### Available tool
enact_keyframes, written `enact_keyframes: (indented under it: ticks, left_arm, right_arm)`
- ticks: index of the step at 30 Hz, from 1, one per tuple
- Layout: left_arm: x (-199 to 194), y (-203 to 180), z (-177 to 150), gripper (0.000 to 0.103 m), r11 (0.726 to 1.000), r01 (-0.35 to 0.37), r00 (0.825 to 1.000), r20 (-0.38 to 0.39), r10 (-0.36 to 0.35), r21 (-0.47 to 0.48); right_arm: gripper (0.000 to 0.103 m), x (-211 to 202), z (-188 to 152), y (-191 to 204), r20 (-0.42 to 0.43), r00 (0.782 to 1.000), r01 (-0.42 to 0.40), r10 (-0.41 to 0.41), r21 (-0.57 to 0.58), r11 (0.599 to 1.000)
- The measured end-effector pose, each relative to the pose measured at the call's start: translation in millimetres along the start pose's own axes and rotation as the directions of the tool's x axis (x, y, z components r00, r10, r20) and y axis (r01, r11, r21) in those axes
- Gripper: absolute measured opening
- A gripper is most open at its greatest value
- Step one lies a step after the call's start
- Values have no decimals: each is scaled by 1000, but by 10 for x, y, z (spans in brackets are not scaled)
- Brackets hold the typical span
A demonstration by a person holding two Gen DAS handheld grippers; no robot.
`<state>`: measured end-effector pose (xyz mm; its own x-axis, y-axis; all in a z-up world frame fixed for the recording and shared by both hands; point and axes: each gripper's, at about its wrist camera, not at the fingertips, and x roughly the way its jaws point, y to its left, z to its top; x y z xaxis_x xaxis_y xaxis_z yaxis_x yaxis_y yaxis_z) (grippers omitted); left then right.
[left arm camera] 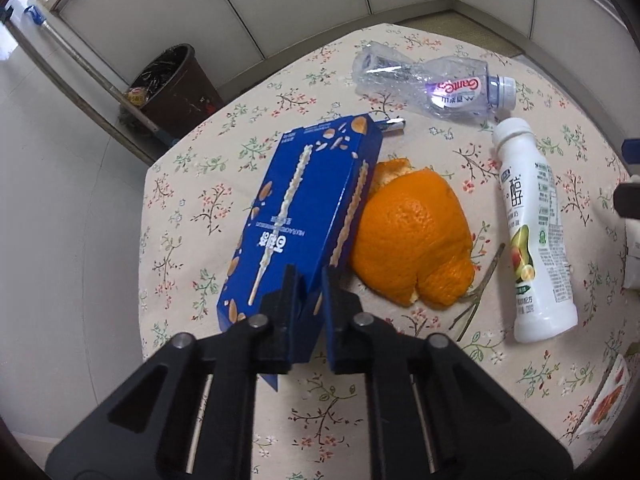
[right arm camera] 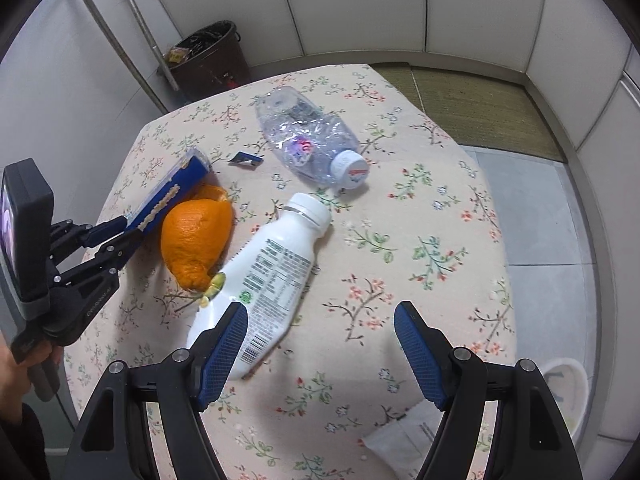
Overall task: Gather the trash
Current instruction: 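Grasp the blue biscuit box with the left tool while the right tool grasps the orange peel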
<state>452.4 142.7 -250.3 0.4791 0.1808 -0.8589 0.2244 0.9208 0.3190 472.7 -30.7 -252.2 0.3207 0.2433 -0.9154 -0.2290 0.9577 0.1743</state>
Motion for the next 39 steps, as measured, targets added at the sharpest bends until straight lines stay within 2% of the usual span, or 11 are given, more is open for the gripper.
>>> enact_keyframes:
  ticks: [2,3,4,6,11,17,27,33,35,37,39]
  left_arm:
    - [-54,42,-18,13,999,47,999,28,-47,0]
    - [-71,52,-29,21,998,64,997,34,-65,13]
    - [-82,68,-43,41,997,74,997,27,-75,28]
    - [-110,123,-57,69,996,82,996,42,-83,29]
    - [-97,441,1,81,980,191,981,57,-187,-64]
    - [174,589,70,81,977,209,978,-14,-210,-51]
    - [493,617,160,81,956,292,954,-56,-294,-43]
    - [606,506,68,80,965,262,963,-57,-262,-7]
    - [581,495,44,69,962,272,962,-34,-272,-12]
    - [517,471,19,45,964,266,964,-15,-266,-19]
    - [463,419,11,34,966,259,966,-19,-259,-21]
  right_arm:
    - [77,14,15,53,0,1000,-1,1,-7,1000]
    - [77,16,19,77,0,1000,-3,3,-10,1000]
    - [77,17,25,97,0,1000,-3,3,-13,1000]
    - [77,24,41,143,1,1000,-2,2,-20,1000]
    - [77,26,82,218,2,1000,-7,7,-32,999]
    - [77,30,132,270,2,1000,2,-1,-48,999]
    - [77,139,254,377,-4,1000,2,-2,-76,997]
    - [77,253,318,567,-11,1000,-15,14,-104,994]
    - [77,289,337,615,-10,1000,-17,16,-115,993]
    - [77,327,353,663,-9,1000,-20,19,-123,992]
    - [77,371,367,730,-10,1000,-17,16,-135,991]
